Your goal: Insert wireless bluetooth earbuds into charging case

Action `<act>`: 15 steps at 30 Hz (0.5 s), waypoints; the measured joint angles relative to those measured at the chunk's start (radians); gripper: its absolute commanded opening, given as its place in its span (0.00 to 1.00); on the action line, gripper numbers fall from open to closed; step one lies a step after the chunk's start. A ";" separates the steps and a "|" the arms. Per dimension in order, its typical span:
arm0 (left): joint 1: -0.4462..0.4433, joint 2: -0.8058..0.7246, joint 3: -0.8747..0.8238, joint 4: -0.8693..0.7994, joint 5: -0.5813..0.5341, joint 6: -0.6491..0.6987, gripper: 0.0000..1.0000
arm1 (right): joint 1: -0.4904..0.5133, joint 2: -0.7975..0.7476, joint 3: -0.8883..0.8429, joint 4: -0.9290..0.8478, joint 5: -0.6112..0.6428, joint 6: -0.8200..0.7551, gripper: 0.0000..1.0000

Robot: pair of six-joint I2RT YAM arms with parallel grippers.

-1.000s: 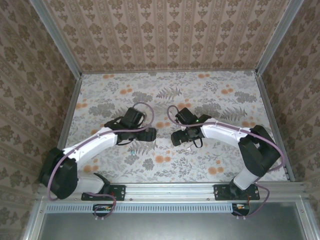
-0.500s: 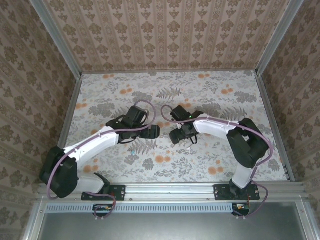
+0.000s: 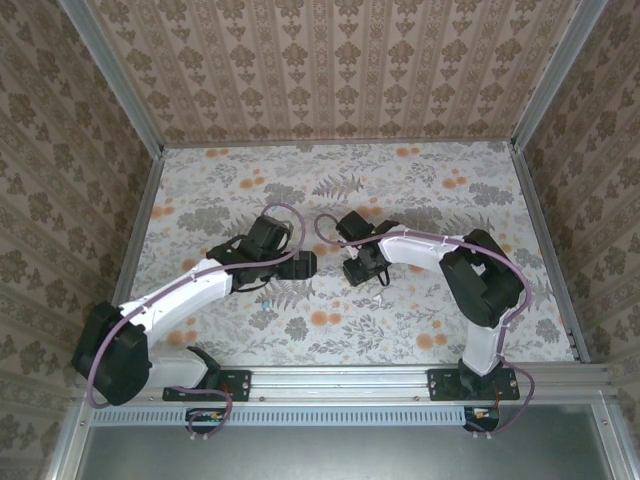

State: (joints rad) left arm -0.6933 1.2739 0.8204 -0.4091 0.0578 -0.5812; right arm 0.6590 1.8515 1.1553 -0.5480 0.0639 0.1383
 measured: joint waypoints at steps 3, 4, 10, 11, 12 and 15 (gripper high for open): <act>0.007 -0.005 -0.010 0.001 0.015 0.001 0.95 | 0.000 -0.006 -0.004 0.010 -0.006 -0.013 0.38; 0.010 -0.009 -0.014 0.002 0.024 0.001 0.94 | 0.000 -0.011 -0.011 0.015 -0.009 -0.014 0.37; 0.093 -0.094 -0.046 0.002 0.117 0.014 0.90 | 0.007 -0.130 -0.088 0.032 -0.018 -0.038 0.36; 0.113 -0.121 -0.053 0.004 0.135 0.016 0.89 | 0.010 -0.167 -0.101 0.036 -0.017 -0.047 0.36; 0.131 -0.151 -0.061 0.008 0.153 0.017 0.89 | 0.015 -0.206 -0.114 0.040 -0.016 -0.059 0.37; 0.164 -0.255 -0.096 0.053 0.212 0.034 0.88 | 0.043 -0.339 -0.145 0.064 -0.014 -0.105 0.37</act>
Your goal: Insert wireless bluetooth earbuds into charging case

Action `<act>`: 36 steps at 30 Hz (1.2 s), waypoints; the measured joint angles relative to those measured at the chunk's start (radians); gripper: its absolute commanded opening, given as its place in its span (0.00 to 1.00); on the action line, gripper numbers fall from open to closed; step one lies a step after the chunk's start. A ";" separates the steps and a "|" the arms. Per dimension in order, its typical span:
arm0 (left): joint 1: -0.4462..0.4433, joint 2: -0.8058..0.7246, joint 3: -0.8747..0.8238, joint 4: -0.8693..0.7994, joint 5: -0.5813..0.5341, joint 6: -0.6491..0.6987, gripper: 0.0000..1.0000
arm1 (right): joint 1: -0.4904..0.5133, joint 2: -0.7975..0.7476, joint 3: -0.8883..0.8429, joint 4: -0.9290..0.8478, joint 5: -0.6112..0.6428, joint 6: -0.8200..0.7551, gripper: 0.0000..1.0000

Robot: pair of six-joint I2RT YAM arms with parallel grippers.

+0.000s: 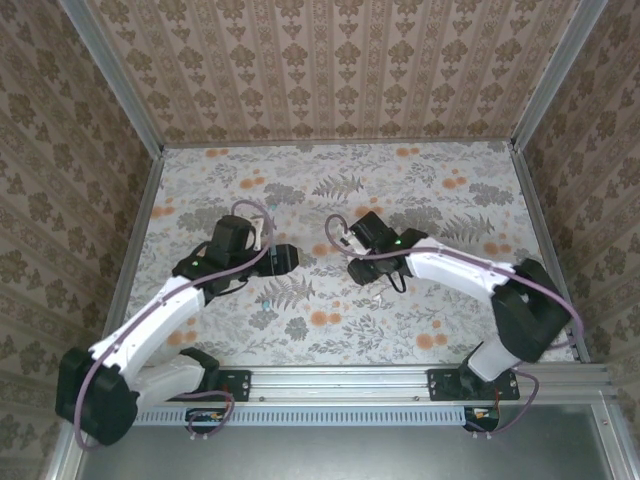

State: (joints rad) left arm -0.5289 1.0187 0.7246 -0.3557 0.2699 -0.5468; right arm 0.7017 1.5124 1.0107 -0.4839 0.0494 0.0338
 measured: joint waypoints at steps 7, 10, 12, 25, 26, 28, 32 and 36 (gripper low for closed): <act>-0.011 -0.164 -0.033 0.169 0.171 0.031 0.90 | 0.064 -0.295 -0.046 0.078 -0.007 -0.140 0.39; -0.062 -0.143 -0.013 0.222 0.238 0.031 0.88 | 0.086 -0.380 -0.067 0.110 -0.013 -0.211 0.38; -0.111 -0.096 0.026 0.225 0.272 0.036 0.87 | 0.100 -0.417 -0.078 0.122 -0.013 -0.251 0.38; -0.224 0.154 0.269 0.156 0.406 0.057 0.64 | 0.171 -0.461 -0.081 0.083 0.073 -0.385 0.36; -0.224 0.159 0.274 0.147 0.410 0.057 0.63 | 0.174 -0.461 -0.081 0.082 0.083 -0.388 0.36; -0.224 0.167 0.283 0.128 0.419 0.057 0.62 | 0.180 -0.461 -0.081 0.076 0.105 -0.396 0.36; -0.224 0.179 0.285 0.109 0.434 0.052 0.61 | 0.188 -0.461 -0.081 0.065 0.128 -0.402 0.36; -0.224 0.194 0.285 0.116 0.441 0.038 0.57 | 0.195 -0.461 -0.081 0.071 0.123 -0.406 0.35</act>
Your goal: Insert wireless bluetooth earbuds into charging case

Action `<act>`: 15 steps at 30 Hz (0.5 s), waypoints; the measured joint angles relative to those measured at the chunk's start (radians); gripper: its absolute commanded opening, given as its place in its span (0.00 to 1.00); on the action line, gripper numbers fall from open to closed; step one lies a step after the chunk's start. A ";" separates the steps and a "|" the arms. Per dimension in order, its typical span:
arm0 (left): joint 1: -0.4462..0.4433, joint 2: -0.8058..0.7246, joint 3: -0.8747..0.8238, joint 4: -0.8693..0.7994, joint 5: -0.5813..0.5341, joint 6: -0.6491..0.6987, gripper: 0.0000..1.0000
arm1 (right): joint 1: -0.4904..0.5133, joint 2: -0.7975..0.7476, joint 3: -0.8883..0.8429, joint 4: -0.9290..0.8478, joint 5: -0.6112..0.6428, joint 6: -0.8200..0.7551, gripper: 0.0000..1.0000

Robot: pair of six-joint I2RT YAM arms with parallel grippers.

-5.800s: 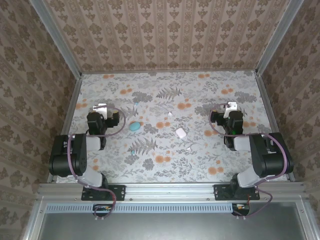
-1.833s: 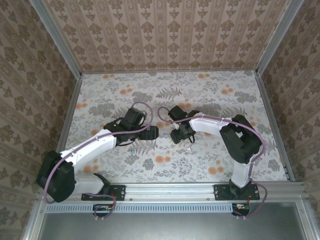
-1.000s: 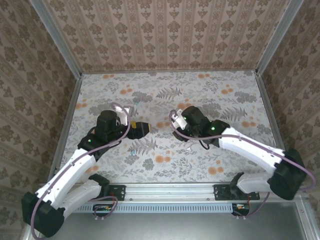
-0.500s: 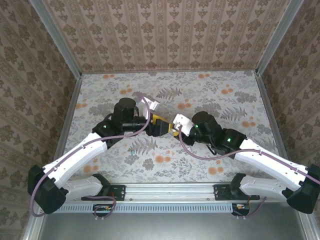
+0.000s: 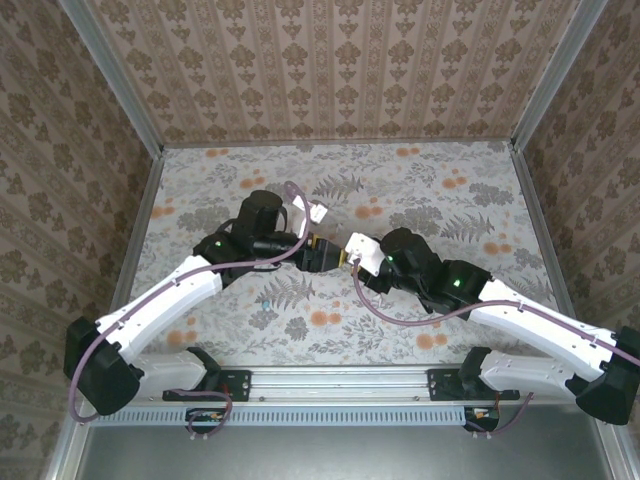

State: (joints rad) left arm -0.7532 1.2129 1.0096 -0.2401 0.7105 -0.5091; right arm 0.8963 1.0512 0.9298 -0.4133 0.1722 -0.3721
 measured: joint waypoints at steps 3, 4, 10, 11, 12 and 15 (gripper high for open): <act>0.001 0.013 -0.002 0.023 0.000 -0.023 0.54 | 0.015 0.000 -0.001 0.016 -0.024 0.000 0.35; 0.002 0.014 -0.004 0.033 0.001 -0.032 0.49 | 0.018 0.000 -0.003 0.021 -0.031 0.000 0.35; 0.016 0.017 -0.010 0.062 0.007 -0.064 0.35 | 0.018 -0.002 -0.007 0.031 -0.049 0.005 0.34; 0.021 0.017 -0.010 0.062 0.009 -0.064 0.37 | 0.018 -0.002 -0.007 0.032 -0.049 0.006 0.34; 0.022 0.017 -0.010 0.062 0.011 -0.064 0.39 | 0.018 -0.002 -0.007 0.032 -0.048 0.008 0.34; 0.023 0.017 -0.010 0.054 0.015 -0.071 0.43 | 0.018 -0.002 -0.007 0.032 -0.048 0.008 0.34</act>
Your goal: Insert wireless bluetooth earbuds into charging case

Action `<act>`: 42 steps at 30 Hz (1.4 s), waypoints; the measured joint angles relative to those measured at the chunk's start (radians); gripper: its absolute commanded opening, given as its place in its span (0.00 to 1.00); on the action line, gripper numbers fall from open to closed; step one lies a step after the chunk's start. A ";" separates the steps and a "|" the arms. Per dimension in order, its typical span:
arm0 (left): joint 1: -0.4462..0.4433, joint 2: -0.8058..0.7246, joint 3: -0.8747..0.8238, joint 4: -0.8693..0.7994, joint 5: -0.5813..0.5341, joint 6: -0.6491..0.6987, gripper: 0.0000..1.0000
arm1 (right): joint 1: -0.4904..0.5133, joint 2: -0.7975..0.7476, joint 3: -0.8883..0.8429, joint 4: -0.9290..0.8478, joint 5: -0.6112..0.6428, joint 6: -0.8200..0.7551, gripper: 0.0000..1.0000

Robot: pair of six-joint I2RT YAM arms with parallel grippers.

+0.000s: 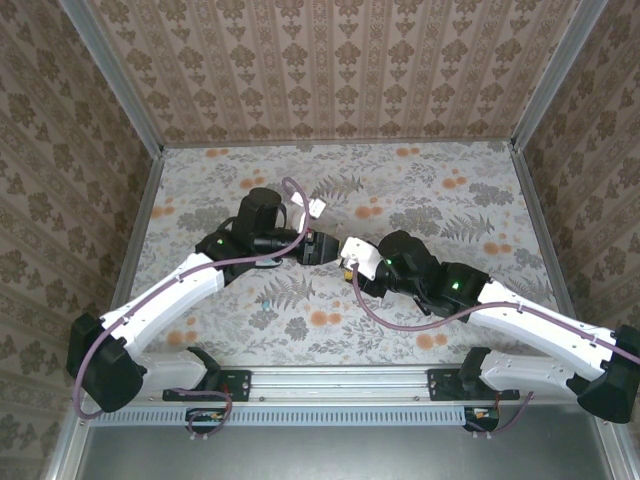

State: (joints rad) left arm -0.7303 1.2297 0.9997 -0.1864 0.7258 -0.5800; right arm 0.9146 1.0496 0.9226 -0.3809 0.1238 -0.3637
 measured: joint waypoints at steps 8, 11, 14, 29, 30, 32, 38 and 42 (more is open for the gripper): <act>0.005 0.028 0.000 -0.011 0.035 -0.005 0.41 | 0.000 0.000 0.000 -0.001 0.003 0.000 0.34; 0.005 0.045 0.000 -0.011 0.048 -0.005 0.37 | 0.000 0.000 0.000 -0.002 0.003 0.000 0.34; 0.005 0.050 0.000 -0.011 0.065 -0.009 0.31 | 0.000 0.004 0.000 -0.005 0.003 0.000 0.34; 0.005 0.055 0.000 -0.037 0.092 -0.015 0.39 | 0.000 0.014 0.000 -0.011 0.023 0.000 0.33; 0.005 0.055 0.000 -0.040 0.093 -0.015 0.38 | 0.000 0.014 0.000 -0.011 0.024 0.000 0.33; 0.005 0.055 0.000 -0.048 0.096 -0.015 0.36 | 0.000 0.014 0.000 -0.011 0.027 0.000 0.33; 0.006 0.056 0.000 -0.060 0.101 -0.007 0.14 | 0.000 0.013 0.000 -0.014 0.027 0.003 0.33; 0.005 0.056 0.000 -0.064 0.097 0.009 0.07 | 0.000 0.013 0.000 -0.020 0.026 0.010 0.52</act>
State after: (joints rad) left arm -0.7250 1.2858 0.9997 -0.2501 0.8230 -0.5709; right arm 0.9146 1.0630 0.9230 -0.4007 0.1497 -0.3538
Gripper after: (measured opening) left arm 0.142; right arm 0.438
